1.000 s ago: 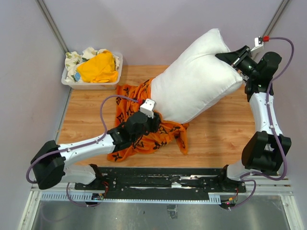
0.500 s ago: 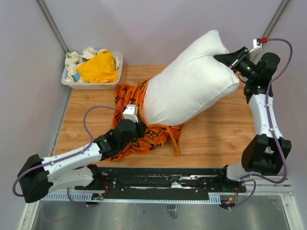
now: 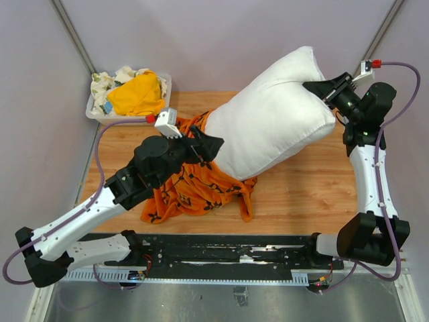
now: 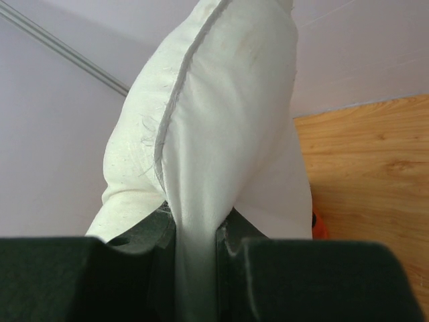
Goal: Remove the pillowcase from the pillow
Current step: Remove the pillow from the pillowcase.
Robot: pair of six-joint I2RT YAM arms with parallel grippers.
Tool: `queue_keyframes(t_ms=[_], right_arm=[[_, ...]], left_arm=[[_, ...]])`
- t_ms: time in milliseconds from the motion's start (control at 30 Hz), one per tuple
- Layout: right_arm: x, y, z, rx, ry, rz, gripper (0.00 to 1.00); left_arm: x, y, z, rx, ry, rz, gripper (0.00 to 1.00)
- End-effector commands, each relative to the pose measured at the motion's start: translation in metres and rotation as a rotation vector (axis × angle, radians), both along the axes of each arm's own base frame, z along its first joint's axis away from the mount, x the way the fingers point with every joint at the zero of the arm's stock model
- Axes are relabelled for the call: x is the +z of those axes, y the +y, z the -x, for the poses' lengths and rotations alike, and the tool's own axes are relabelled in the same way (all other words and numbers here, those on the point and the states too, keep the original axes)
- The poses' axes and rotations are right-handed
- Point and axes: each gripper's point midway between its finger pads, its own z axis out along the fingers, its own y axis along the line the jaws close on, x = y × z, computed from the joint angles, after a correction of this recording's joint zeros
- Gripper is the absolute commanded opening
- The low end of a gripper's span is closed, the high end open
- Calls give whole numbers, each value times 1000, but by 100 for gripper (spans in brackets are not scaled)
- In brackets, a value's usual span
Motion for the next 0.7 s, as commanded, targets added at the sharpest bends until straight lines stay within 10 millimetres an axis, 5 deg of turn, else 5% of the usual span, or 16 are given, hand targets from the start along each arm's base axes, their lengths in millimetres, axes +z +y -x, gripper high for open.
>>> queue_keyframes(t_ms=[0, 467, 667], right_arm=[[27, -4, 4, -80, -117, 67, 1], [10, -3, -6, -65, -82, 57, 1], [34, 19, 13, -79, -167, 230, 1]], left_arm=[[-2, -17, -12, -12, 66, -28, 99], [-3, -40, -24, -48, 52, -35, 99], [-5, -50, -26, -78, 55, -42, 99]])
